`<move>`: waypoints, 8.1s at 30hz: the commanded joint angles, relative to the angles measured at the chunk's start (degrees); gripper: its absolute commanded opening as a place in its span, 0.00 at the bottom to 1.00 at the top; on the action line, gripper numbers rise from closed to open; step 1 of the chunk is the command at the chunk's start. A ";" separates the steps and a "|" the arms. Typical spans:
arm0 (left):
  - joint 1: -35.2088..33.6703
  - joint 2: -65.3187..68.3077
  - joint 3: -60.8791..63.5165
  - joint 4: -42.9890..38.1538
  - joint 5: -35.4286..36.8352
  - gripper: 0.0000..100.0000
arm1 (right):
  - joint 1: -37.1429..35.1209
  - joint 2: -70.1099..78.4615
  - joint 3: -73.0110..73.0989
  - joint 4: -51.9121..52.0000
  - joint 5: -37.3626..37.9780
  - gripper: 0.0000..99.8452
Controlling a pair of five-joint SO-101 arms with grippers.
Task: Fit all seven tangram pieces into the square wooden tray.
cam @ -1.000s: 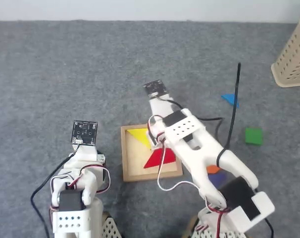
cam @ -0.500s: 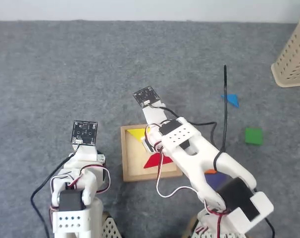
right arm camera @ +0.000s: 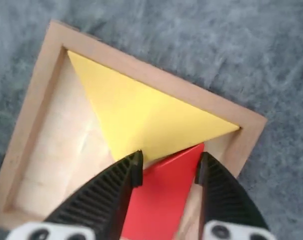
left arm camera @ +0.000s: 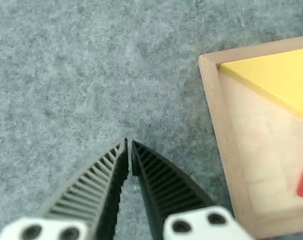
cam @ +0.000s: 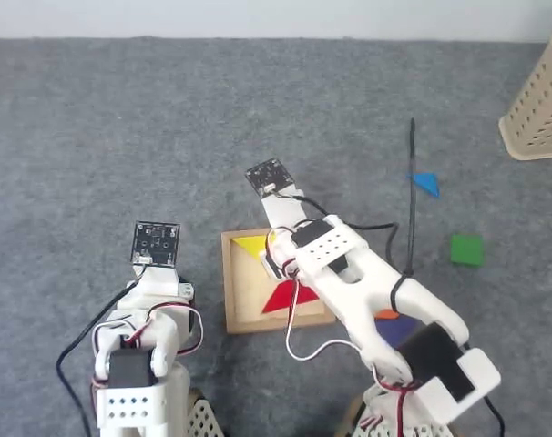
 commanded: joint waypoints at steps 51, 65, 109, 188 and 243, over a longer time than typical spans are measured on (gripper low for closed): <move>-0.09 -0.35 -0.31 0.35 0.44 0.01 | -15.69 -18.51 6.51 0.31 8.00 0.01; -0.09 -0.35 -0.31 0.35 0.44 0.01 | -15.78 -18.51 6.59 2.77 13.98 0.18; -0.09 -0.35 -0.31 0.35 0.44 0.01 | 20.09 -6.02 4.84 -5.93 12.31 0.04; -0.09 -0.35 -0.31 0.35 0.44 0.01 | 2.59 -9.63 1.23 -6.29 7.82 0.05; -0.09 -0.35 -0.31 0.35 0.44 0.01 | 9.27 -10.33 7.47 -6.11 7.65 0.04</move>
